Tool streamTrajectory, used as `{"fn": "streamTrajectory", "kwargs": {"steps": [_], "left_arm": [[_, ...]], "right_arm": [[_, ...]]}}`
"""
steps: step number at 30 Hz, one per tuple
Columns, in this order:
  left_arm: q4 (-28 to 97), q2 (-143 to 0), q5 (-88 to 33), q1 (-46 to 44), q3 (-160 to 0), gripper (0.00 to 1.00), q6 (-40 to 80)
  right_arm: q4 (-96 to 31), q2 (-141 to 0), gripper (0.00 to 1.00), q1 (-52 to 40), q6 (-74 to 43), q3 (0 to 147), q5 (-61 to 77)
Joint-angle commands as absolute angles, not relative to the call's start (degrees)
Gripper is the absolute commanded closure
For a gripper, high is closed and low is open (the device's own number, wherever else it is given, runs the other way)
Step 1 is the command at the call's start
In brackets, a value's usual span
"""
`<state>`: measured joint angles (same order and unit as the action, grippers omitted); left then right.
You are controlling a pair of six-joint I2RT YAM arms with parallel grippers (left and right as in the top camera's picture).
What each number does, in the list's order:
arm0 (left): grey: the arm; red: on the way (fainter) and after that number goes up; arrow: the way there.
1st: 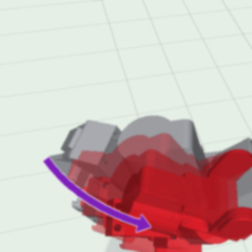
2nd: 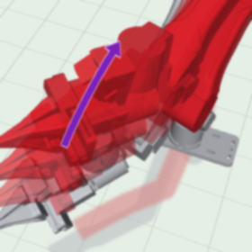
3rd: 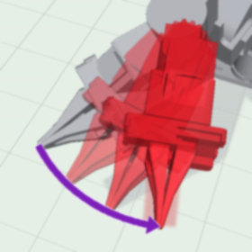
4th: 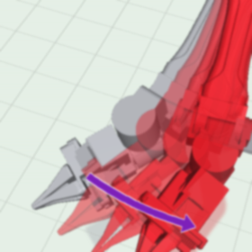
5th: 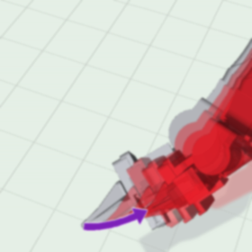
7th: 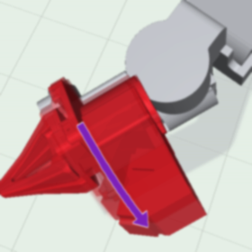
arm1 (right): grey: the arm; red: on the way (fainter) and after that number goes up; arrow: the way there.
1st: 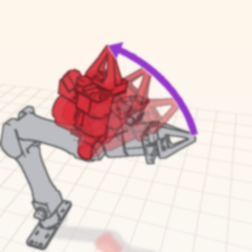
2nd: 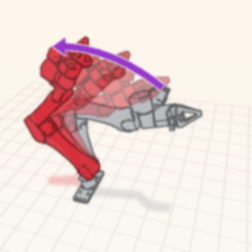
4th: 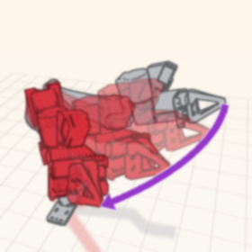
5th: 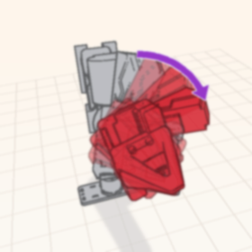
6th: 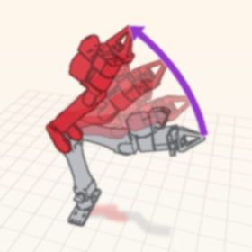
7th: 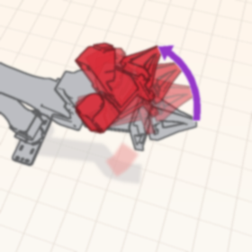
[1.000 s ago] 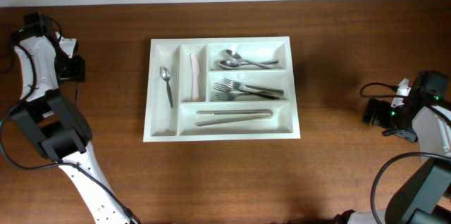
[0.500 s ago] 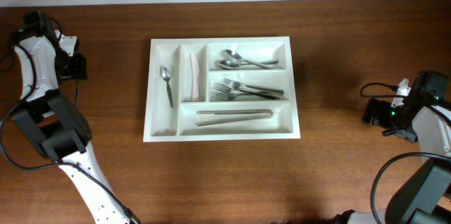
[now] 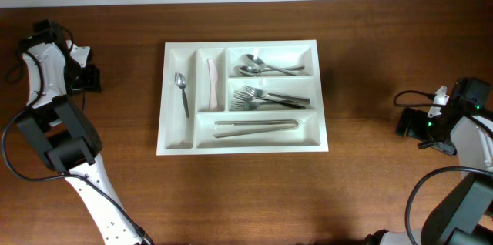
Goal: Pack container
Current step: 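Lower the left gripper onto the spoon and close on its handle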
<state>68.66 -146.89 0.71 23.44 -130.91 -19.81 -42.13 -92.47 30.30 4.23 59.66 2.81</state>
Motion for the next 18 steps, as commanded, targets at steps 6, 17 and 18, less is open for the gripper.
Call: {"fn": "streamTrajectory", "kwargs": {"steps": [6,17,18], "left_arm": [[68.47,-148.24,-0.05,23.92,-130.52,0.38,-20.69],[69.01,-149.14,-0.01,24.84,-130.52,0.49,-20.69],[69.01,-149.14,-0.01,24.97,-130.54,0.49,-20.69]], "right_arm": [[-42.15,-91.50,0.01,30.41,3.57,59.53,2.31],[-42.15,-91.50,0.01,30.41,3.57,59.53,2.31],[-42.15,-91.50,0.01,30.41,3.57,59.53,2.31]]}}
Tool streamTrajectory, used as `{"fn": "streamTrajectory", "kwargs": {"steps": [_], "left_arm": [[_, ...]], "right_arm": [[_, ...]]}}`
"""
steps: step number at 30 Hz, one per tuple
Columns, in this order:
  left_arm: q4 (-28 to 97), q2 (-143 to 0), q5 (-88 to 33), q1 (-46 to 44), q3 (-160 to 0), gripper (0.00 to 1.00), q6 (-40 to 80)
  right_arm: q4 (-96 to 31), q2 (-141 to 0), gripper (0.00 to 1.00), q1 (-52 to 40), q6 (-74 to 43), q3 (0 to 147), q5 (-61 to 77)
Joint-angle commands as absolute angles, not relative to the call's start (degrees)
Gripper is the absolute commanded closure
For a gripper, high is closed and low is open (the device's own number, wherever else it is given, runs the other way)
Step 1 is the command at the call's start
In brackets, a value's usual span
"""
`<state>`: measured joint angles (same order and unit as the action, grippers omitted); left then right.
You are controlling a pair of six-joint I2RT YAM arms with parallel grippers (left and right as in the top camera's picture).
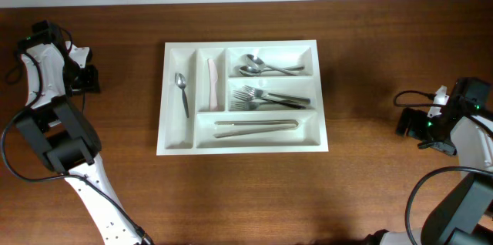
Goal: Pack container
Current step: 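Lower the left gripper onto the spoon and close on its handle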
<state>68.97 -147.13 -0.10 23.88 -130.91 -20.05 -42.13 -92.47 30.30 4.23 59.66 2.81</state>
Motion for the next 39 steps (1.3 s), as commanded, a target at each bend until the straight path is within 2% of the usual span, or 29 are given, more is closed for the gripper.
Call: {"fn": "streamTrajectory", "kwargs": {"steps": [1,5,17,23,30,33,39], "left_arm": [[68.99,-149.14,-0.01,25.15,-130.52,0.49,-20.69],[69.01,-149.14,-0.01,25.56,-130.52,0.61,-20.69],[68.95,-149.14,1.28,25.80,-130.54,0.67,-20.69],[68.55,-149.14,1.26,25.78,-130.54,0.77,-20.69],[68.55,-149.14,1.26,25.78,-130.54,0.81,-20.69],[68.53,-149.14,1.26,25.78,-130.54,0.87,-20.69],[68.55,-149.14,1.26,25.78,-130.54,0.86,-20.69]], "right_arm": [[-42.15,-91.50,0.01,30.41,3.57,59.53,2.31],[-42.15,-91.50,0.01,30.41,3.57,59.53,2.31],[-42.15,-91.50,0.01,30.41,3.57,59.53,2.31],[-42.15,-91.50,0.01,30.41,3.57,59.53,2.31],[-42.15,-91.50,0.01,30.41,3.57,59.53,2.31],[-42.15,-91.50,0.01,30.41,3.57,59.53,2.31],[-42.15,-91.50,0.01,30.41,3.57,59.53,2.31]]}}
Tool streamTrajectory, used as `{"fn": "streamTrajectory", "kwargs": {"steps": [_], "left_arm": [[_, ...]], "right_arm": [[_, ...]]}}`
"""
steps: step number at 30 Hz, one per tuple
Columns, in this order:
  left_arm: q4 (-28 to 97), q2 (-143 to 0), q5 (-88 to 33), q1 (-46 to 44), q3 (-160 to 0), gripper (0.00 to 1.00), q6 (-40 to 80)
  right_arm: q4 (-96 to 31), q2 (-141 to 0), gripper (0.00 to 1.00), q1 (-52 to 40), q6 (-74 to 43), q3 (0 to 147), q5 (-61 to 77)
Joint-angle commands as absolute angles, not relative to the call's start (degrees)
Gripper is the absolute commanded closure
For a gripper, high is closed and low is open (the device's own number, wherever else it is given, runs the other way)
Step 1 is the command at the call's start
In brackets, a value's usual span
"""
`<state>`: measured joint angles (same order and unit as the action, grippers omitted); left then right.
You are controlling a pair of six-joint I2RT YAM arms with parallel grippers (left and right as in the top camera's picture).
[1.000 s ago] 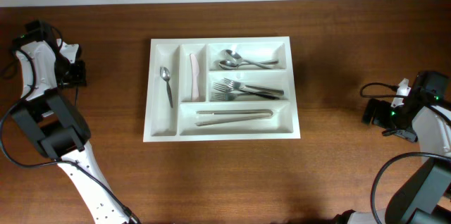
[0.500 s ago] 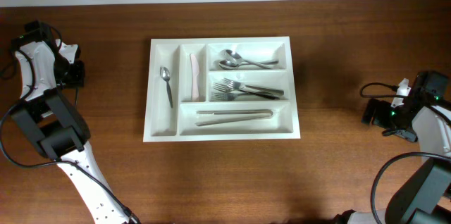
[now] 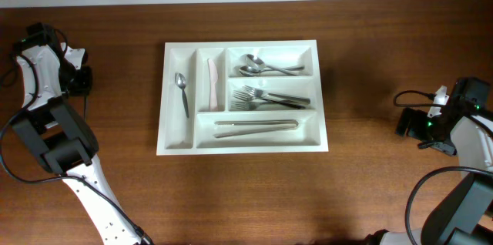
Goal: Pack container
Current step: 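Lower the left gripper onto the spoon and close on its handle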
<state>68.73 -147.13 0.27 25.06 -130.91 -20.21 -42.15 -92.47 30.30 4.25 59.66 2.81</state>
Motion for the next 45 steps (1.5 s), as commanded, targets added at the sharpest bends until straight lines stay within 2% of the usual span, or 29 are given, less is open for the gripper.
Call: {"fn": "streamTrajectory", "kwargs": {"steps": [1,5,7,17,19,30,31,33,34,45], "left_arm": [[68.55,-149.14,1.26,25.78,-130.54,0.87,-20.69],[68.55,-149.14,1.26,25.78,-130.52,0.88,-20.67],[68.55,-149.14,1.26,25.78,-130.54,0.93,-20.67],[68.55,-149.14,1.26,25.78,-130.54,0.93,-20.67],[68.53,-149.14,1.26,25.78,-130.54,0.98,-20.67],[68.45,-149.14,1.26,25.78,-130.54,0.98,-20.67],[68.34,-149.14,1.26,25.78,-130.54,0.91,-20.67],[68.10,-149.14,1.26,25.78,-130.54,0.44,-20.67],[67.94,-149.14,1.26,25.78,-130.54,0.39,-20.67],[66.39,-149.14,1.21,25.78,-130.54,0.37,-20.56]], "right_arm": [[-42.15,-91.50,0.01,30.41,3.57,59.53,2.31],[-42.15,-91.50,0.01,30.41,3.57,59.53,2.31],[-42.15,-91.50,0.01,30.41,3.57,59.53,2.31],[-42.15,-91.50,0.01,30.41,3.57,59.53,2.31],[-42.15,-91.50,0.01,30.41,3.57,59.53,2.31],[-42.15,-91.50,0.01,30.41,3.57,59.53,2.31],[-42.15,-91.50,0.01,30.41,3.57,59.53,2.31],[-42.15,-91.50,0.01,30.41,3.57,59.53,2.31],[-42.15,-91.50,0.01,30.41,3.57,59.53,2.31],[-42.15,-91.50,0.01,30.41,3.57,59.53,2.31]]}}
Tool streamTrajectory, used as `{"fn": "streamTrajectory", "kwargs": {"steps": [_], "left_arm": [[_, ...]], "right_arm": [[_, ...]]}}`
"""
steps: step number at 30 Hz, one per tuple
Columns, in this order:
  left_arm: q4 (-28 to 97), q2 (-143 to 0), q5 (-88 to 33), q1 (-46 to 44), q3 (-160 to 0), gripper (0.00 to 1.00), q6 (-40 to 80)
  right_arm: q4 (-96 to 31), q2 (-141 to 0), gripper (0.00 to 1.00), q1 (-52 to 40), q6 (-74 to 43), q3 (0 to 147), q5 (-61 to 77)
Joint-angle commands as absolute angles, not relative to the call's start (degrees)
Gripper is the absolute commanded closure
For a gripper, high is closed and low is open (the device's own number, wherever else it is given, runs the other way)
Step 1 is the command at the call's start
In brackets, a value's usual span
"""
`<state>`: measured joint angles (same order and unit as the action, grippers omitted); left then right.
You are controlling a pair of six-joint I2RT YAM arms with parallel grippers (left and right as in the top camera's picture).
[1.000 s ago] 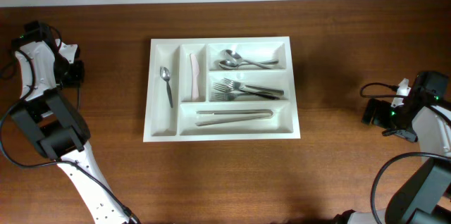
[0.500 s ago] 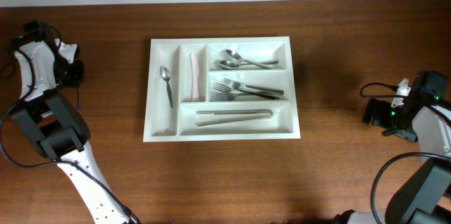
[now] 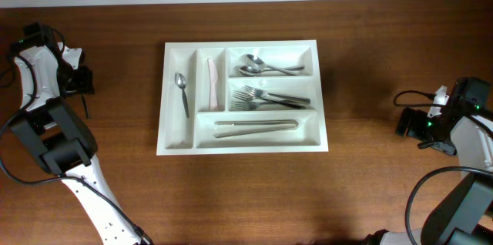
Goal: Pack container
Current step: 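Lower the left gripper onto the spoon and close on its handle, then lift the spoon and carry it right over the tray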
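Observation:
A white cutlery tray [image 3: 243, 45] lies in the middle of the table. Its left slot holds a small spoon [image 3: 182, 93], and the slot beside that holds a pink stick-like piece [image 3: 211, 83]. Spoons [image 3: 266, 67] fill the top right slot, with forks [image 3: 271, 99] below them. Long metal tongs [image 3: 256, 126] lie in the bottom slot. My left gripper [image 3: 83, 82] hangs far left of the tray, near the table's edge. Far to the right is my right gripper [image 3: 405, 123]. Both are away from the tray, with nothing seen in them; their jaws are too small to read.
The brown wooden table [image 3: 370, 191] runs to a pale wall strip along the back edge. Black cables loop around both arm bases at the left and right edges.
The left gripper has barely shifted by the table's left edge. The tray, its cutlery and the right arm are unchanged.
The left gripper stood a little further right, towards the tray, at the oldest moment. At each later moment it was slightly further left, ending close to its arm's base. The tray's contents and the right arm stayed the same throughout.

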<state>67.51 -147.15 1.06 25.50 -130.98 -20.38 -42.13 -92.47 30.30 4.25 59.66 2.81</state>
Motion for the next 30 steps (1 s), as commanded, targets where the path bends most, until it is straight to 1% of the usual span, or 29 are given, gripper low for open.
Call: {"fn": "streamTrajectory", "kwargs": {"steps": [1,6,8,10,11,17,20,25,28,30], "left_arm": [[66.04,-149.14,1.21,25.78,-130.54,0.37,-20.21],[64.62,-149.14,0.34,25.78,-130.54,0.37,-19.77],[64.29,-149.14,-0.10,25.78,-130.54,0.41,-19.77],[63.92,-149.14,-0.27,25.78,-130.54,0.50,-19.55],[63.61,-149.14,-0.27,25.78,-130.54,0.53,-19.49],[62.96,-149.14,-0.91,25.78,-130.54,0.54,-18.72],[62.52,-149.14,-0.89,25.78,-130.54,0.60,-18.74],[61.60,-149.14,-0.89,25.78,-130.54,0.60,-18.72],[61.49,-149.14,-0.89,25.78,-130.54,0.69,-18.72],[61.45,-149.14,-0.89,25.78,-130.54,0.69,-18.72]], "right_arm": [[-42.15,-91.50,0.01,30.41,3.57,59.53,2.31],[-42.15,-91.50,0.01,30.41,3.57,59.53,2.31],[-42.15,-91.50,0.01,30.41,3.57,59.53,2.31],[-42.15,-91.50,0.01,30.41,3.57,59.53,2.31],[-42.15,-91.50,0.01,30.41,3.57,59.53,2.31],[-42.15,-91.50,0.01,30.41,3.57,59.53,2.31],[-42.15,-91.50,0.01,30.41,3.57,59.53,2.31],[-42.15,-91.50,0.01,30.41,3.57,59.53,2.31],[-42.15,-91.50,0.01,30.41,3.57,59.53,2.31],[-42.15,-91.50,0.01,30.41,3.57,59.53,2.31]]}}
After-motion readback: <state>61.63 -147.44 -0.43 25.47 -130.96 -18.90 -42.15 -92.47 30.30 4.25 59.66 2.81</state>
